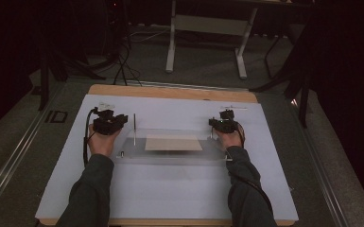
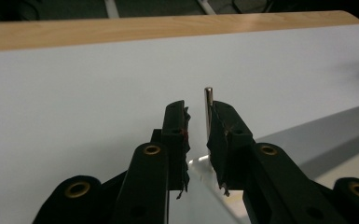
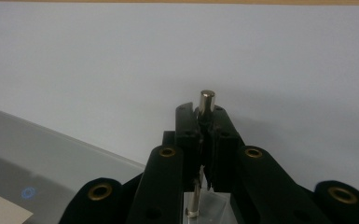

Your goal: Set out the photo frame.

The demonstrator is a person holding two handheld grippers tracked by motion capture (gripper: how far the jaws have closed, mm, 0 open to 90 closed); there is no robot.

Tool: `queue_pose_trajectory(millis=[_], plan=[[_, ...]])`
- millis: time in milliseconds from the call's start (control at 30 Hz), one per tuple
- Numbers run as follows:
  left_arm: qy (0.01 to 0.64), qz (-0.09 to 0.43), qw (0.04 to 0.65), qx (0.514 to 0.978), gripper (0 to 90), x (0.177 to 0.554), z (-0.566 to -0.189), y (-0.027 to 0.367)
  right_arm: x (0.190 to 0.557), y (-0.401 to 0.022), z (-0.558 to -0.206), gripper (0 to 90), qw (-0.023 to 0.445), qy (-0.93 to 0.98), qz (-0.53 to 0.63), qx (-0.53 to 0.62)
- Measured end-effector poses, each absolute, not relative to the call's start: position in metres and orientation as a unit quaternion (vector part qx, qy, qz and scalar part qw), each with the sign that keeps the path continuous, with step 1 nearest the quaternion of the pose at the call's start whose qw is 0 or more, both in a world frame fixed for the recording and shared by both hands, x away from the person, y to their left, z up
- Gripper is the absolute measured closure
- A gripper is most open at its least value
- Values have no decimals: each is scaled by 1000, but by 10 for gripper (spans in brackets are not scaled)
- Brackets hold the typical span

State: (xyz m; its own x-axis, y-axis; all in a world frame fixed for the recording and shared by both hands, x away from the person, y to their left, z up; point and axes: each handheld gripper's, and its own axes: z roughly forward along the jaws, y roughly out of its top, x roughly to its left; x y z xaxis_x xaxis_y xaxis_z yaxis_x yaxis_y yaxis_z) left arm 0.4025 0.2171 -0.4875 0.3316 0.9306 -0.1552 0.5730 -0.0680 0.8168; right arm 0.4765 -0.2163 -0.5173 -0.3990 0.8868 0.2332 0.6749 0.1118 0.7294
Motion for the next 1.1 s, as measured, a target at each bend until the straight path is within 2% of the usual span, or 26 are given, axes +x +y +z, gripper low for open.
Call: queue_pose_trajectory(millis=[267, 700, 967, 1100], plan=[[503, 242, 417, 717, 768, 360, -490, 217, 477, -216, -518, 853, 128, 732, 402, 535], [496, 236, 399, 734, 768, 317, -515, 216, 477, -217, -518, 853, 126, 731, 402, 536], [475, 228, 416, 741, 831, 286, -519, 199, 478, -217, -518, 854, 123, 731, 403, 537], [461, 243, 428, 739, 886, 270, -516, 187, 478, -217, -518, 853, 122, 731, 403, 537]])
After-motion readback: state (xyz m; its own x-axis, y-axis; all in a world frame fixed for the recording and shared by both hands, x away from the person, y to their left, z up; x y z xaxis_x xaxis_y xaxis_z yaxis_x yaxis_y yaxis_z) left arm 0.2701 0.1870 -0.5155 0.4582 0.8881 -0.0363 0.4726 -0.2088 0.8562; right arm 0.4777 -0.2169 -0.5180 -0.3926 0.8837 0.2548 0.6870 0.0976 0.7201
